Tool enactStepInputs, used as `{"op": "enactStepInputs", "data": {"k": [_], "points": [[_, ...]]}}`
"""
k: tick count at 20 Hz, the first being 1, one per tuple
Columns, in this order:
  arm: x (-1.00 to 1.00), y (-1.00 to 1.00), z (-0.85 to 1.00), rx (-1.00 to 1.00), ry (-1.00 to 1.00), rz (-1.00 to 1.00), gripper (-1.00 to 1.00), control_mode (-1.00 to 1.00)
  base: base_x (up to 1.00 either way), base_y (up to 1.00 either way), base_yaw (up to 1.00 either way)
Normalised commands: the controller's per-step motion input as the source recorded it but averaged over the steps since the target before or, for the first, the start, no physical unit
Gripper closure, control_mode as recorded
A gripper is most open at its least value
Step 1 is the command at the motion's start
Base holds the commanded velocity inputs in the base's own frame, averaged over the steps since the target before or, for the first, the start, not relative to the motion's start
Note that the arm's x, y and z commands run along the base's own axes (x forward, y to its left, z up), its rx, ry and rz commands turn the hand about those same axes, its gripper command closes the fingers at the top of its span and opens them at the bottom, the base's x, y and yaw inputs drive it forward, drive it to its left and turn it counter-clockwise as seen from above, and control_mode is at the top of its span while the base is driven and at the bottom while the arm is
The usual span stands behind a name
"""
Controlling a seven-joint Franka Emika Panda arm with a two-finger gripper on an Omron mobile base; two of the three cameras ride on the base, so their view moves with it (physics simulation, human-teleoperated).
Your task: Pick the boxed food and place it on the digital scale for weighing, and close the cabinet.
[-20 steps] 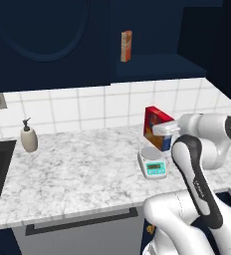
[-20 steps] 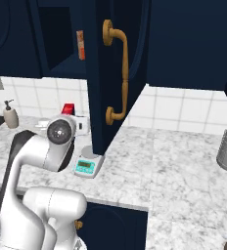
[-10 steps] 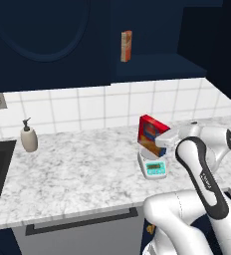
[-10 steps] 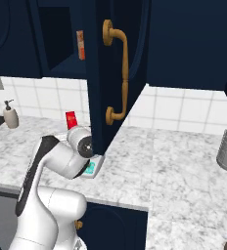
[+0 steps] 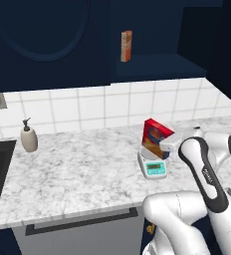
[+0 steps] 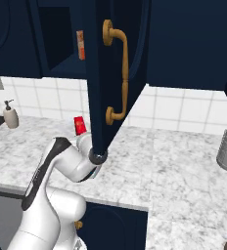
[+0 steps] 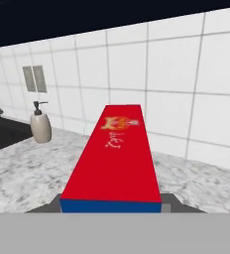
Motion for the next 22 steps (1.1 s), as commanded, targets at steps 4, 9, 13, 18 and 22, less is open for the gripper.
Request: {"op": "enactStepInputs", "data": {"k": [4,9,13,18,22], "points": [[0.31,-0.03,-0.29,0.00,0.00,0.00,1.00,-1.00,0.00,0.00,0.00],[0.35,-0.07,-0.29,0.00,0.00,0.01,1.00,-1.00,0.00,0.00,0.00],[0.05,0.00,-0.29,0.00,0.00,0.02,1.00,-1.00,0.00,0.00,0.00],[0.22,0.04,-0.21,0.00,0.00,0.00,1.00,-1.00,0.00,0.00,0.00],[0.30,0.08,-0.08,0.00,0.00,0.00,1.00,-1.00,0.00,0.00,0.00]]}}
